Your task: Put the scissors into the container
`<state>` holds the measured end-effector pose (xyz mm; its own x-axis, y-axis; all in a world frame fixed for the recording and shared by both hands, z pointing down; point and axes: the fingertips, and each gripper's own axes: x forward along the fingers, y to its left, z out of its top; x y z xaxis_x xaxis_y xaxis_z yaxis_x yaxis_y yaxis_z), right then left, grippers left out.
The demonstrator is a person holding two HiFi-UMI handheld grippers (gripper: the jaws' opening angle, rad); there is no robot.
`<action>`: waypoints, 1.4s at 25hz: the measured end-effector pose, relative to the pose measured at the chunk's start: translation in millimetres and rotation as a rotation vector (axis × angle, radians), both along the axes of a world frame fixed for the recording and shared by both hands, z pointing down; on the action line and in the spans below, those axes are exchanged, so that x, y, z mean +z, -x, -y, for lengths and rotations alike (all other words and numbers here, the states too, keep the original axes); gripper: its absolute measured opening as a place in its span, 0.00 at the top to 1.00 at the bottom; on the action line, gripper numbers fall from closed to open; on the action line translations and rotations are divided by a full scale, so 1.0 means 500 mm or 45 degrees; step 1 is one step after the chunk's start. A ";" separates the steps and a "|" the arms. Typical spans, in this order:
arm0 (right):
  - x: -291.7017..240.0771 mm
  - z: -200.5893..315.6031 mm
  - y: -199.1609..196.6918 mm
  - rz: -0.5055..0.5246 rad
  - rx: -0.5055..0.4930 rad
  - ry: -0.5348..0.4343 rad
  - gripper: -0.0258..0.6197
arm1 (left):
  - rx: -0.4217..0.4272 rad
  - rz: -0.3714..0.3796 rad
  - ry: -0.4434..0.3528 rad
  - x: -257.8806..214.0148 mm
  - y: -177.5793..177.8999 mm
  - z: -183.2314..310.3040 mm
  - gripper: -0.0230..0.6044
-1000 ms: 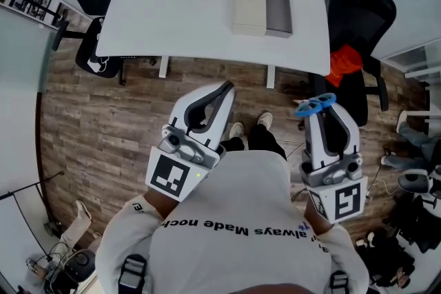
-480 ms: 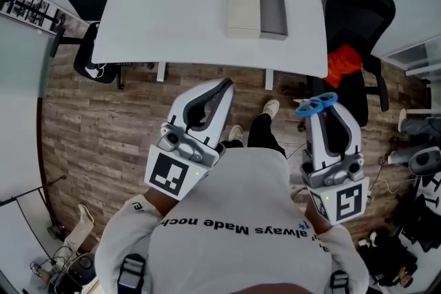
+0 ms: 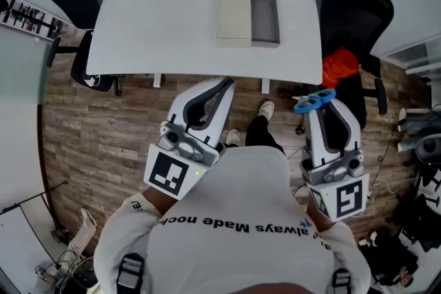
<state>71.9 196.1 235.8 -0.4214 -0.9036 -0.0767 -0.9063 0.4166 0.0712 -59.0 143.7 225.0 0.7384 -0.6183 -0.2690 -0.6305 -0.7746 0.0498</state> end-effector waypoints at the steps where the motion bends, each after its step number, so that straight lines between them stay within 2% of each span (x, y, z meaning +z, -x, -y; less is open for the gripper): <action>1: -0.001 0.010 -0.008 -0.001 0.001 0.001 0.84 | 0.000 0.000 0.001 -0.001 -0.007 0.010 0.93; 17: -0.010 0.166 -0.142 0.013 -0.015 0.013 0.84 | -0.020 0.014 0.004 -0.015 -0.137 0.160 0.93; 35: -0.006 0.291 -0.337 0.043 -0.030 0.015 0.84 | -0.035 0.033 0.004 -0.021 -0.331 0.280 0.93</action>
<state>240.3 50.8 232.8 -0.4402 -0.8943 -0.0804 -0.8979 0.4388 0.0355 106.4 3.6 214.7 0.7280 -0.6390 -0.2484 -0.6524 -0.7571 0.0356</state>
